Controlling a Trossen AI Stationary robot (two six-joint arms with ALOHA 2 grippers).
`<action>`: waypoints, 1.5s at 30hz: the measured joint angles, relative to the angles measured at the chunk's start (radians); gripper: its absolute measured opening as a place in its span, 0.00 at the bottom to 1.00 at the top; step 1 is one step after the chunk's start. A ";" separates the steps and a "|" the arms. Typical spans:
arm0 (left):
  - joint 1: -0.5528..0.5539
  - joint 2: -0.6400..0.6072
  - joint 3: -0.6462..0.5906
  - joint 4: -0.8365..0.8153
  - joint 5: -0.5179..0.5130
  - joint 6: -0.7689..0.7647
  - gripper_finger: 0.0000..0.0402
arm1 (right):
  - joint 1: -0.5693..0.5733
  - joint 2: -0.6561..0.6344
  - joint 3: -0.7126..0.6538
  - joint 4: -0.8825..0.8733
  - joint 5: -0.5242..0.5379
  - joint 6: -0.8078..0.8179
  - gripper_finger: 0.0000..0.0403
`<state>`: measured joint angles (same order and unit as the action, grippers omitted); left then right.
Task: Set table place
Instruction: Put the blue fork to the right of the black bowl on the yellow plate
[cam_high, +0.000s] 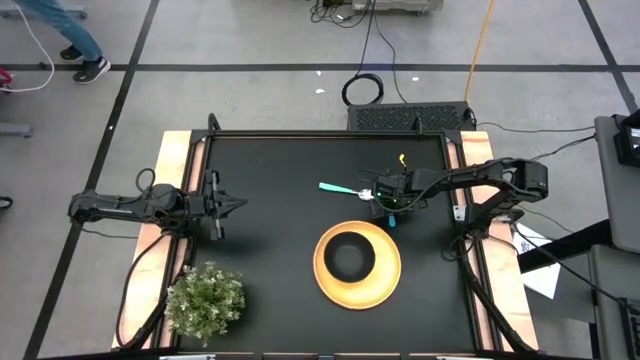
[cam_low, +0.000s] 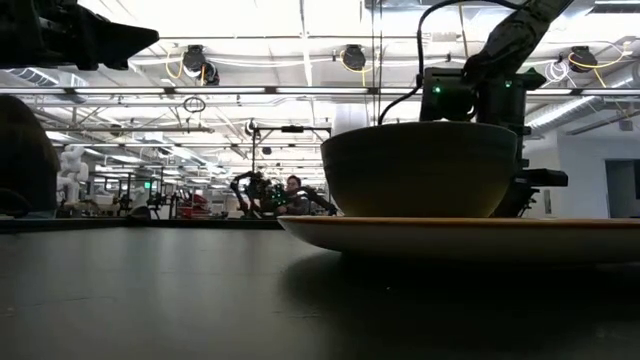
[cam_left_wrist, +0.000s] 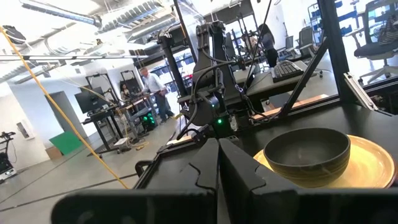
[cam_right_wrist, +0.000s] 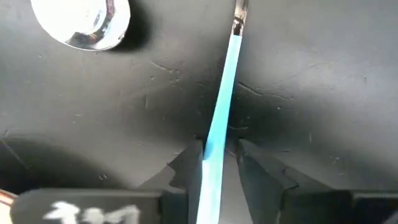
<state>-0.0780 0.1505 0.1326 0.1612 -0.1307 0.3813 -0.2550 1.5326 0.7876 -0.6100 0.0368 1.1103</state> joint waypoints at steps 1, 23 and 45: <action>0.000 0.000 0.000 0.000 0.000 0.000 0.05 | 0.000 0.000 0.000 0.001 0.000 -0.002 0.20; 0.000 0.000 0.000 0.000 0.000 0.000 0.05 | -0.001 0.001 0.002 0.044 0.040 -0.083 0.00; 0.000 0.000 0.000 -0.002 0.000 0.000 0.05 | -0.037 -0.155 -0.003 -0.045 0.071 -0.100 0.00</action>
<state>-0.0784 0.1501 0.1326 0.1589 -0.1307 0.3813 -0.2924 1.3777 0.7845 -0.6552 0.1077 1.0099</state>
